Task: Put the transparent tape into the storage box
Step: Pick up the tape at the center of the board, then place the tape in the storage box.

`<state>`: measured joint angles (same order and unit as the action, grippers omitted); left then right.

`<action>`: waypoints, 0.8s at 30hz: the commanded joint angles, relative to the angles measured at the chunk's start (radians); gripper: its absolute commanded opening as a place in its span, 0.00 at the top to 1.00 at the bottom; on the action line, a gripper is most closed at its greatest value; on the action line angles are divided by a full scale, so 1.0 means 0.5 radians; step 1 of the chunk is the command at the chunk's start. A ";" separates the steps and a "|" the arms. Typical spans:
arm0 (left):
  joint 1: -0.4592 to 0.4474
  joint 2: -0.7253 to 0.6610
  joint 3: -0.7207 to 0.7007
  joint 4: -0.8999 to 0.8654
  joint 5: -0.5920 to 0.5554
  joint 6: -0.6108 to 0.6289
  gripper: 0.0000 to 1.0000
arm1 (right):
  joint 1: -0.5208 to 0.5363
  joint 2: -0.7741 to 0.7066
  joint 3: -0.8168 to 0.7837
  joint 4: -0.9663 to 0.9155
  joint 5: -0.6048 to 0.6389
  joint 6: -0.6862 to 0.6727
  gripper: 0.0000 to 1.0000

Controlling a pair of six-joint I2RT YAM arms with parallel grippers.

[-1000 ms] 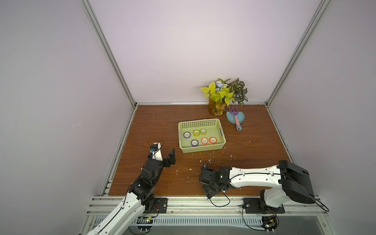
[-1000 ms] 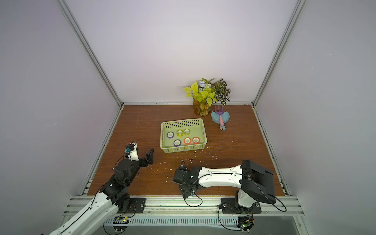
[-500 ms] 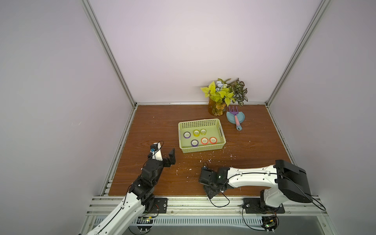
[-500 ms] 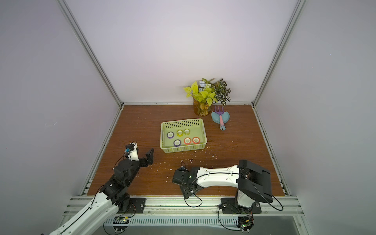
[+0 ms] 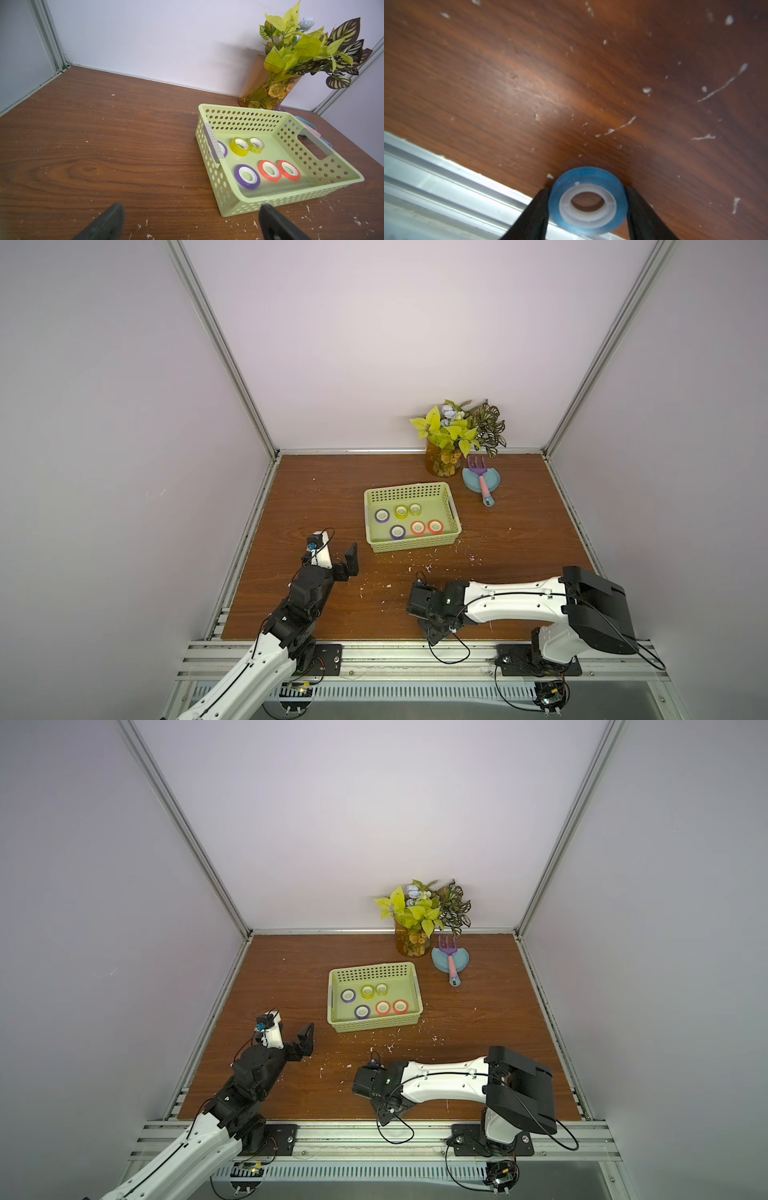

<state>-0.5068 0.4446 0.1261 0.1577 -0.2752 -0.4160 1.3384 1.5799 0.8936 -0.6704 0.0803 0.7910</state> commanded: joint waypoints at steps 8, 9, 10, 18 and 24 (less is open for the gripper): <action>0.021 -0.004 -0.025 0.004 -0.014 -0.008 0.01 | -0.200 -0.150 0.182 -0.212 0.084 -0.167 0.41; 0.021 -0.007 -0.025 0.004 -0.015 -0.007 0.01 | -0.236 -0.174 0.202 -0.231 0.096 -0.198 0.41; 0.025 -0.008 -0.023 0.004 -0.014 -0.009 0.00 | -0.282 -0.197 0.221 -0.255 0.106 -0.230 0.41; 0.022 -0.017 -0.028 0.003 -0.014 -0.009 0.01 | -0.698 -0.337 0.420 -0.339 0.160 -0.539 0.41; 0.025 -0.012 -0.025 0.004 -0.011 -0.009 0.01 | -0.951 -0.216 0.707 -0.319 0.228 -0.769 0.41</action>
<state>-0.5068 0.4442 0.1261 0.1577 -0.2752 -0.4160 0.8989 1.4479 1.1740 -0.8173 0.1570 0.4969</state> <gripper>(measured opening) 0.996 0.591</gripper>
